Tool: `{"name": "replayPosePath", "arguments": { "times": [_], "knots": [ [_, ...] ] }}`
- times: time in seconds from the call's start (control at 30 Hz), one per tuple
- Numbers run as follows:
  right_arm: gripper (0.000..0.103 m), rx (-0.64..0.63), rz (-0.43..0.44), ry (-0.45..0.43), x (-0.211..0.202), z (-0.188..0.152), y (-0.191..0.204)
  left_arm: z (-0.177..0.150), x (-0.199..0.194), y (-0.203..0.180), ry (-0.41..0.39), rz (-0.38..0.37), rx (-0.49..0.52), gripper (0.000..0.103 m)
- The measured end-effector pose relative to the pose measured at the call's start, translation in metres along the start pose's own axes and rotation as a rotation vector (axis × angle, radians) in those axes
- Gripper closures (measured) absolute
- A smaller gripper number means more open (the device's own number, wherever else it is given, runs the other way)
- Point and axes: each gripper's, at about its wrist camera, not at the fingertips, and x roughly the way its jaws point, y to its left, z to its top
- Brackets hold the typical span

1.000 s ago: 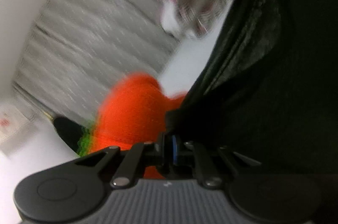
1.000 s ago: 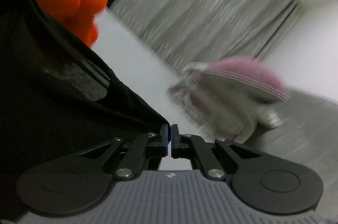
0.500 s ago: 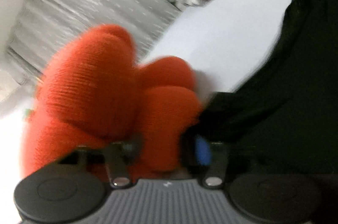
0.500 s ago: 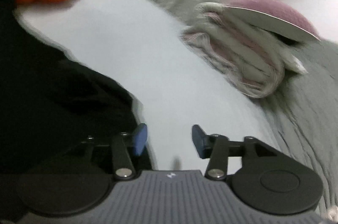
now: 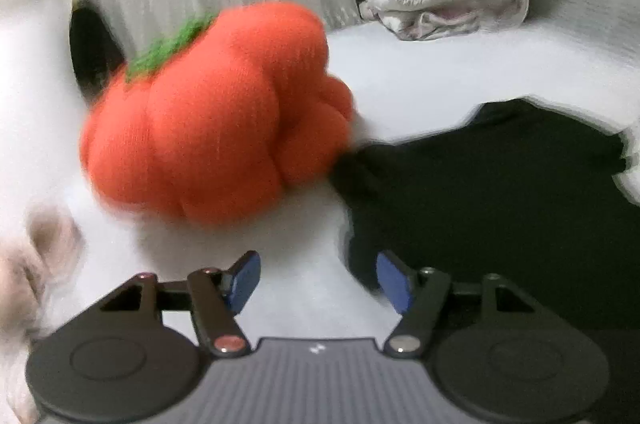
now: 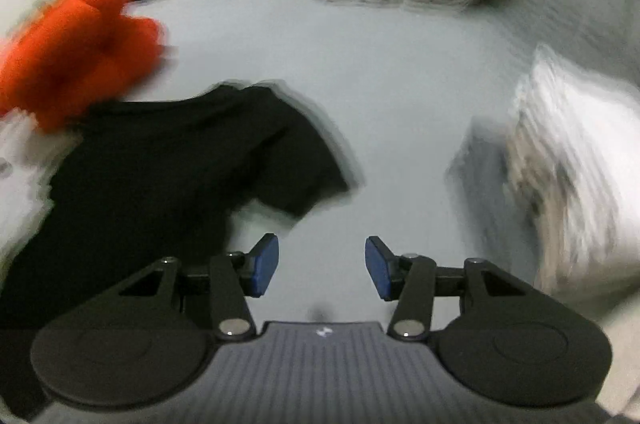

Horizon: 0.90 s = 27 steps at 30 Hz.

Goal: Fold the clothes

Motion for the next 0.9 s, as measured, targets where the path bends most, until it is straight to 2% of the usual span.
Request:
{"name": "replayPosePath", "arguments": {
  "times": [0.07,0.1,0.17,0.27,0.37,0.47,0.63,0.77,0.83,0.87,0.9],
  "knots": [
    [0.052,0.069,0.124,0.037,-0.032,-0.038,0.003,-0.032,-0.028,0.002,0.067,-0.040,-0.028,0.076],
    [0.052,0.093,0.172,0.053,-0.046,-0.056,0.004,-0.045,-0.044,0.004,0.082,-0.052,-0.048,0.078],
    [0.052,0.135,0.259,0.060,-0.073,-0.087,0.007,-0.067,-0.078,0.013,0.089,-0.071,-0.108,0.078],
    [0.052,0.189,0.341,0.005,-0.123,-0.121,0.004,-0.087,-0.124,0.031,0.047,-0.092,-0.211,0.078],
    [0.052,0.220,0.398,0.018,-0.154,-0.141,0.003,-0.105,-0.132,0.027,0.070,-0.078,-0.211,0.076],
    [0.052,0.266,0.339,0.109,-0.135,-0.162,0.016,-0.120,-0.098,0.021,0.146,-0.154,-0.327,0.076],
    [0.052,0.421,0.317,0.205,-0.087,-0.188,0.034,-0.136,-0.069,0.004,0.182,-0.050,-0.322,0.074],
    [0.052,0.494,0.287,0.202,-0.076,-0.190,0.042,-0.144,-0.056,-0.007,0.201,-0.045,-0.331,0.073],
    [0.052,0.426,0.252,0.184,-0.074,-0.188,0.056,-0.147,-0.058,-0.016,0.197,-0.012,-0.278,0.082],
    [0.052,0.392,0.234,0.176,-0.073,-0.187,0.063,-0.148,-0.059,-0.020,0.194,-0.003,-0.254,0.095],
    [0.057,0.358,0.216,0.167,-0.073,-0.186,0.070,-0.148,-0.060,-0.021,0.193,-0.008,-0.252,0.102]
  ]
}}
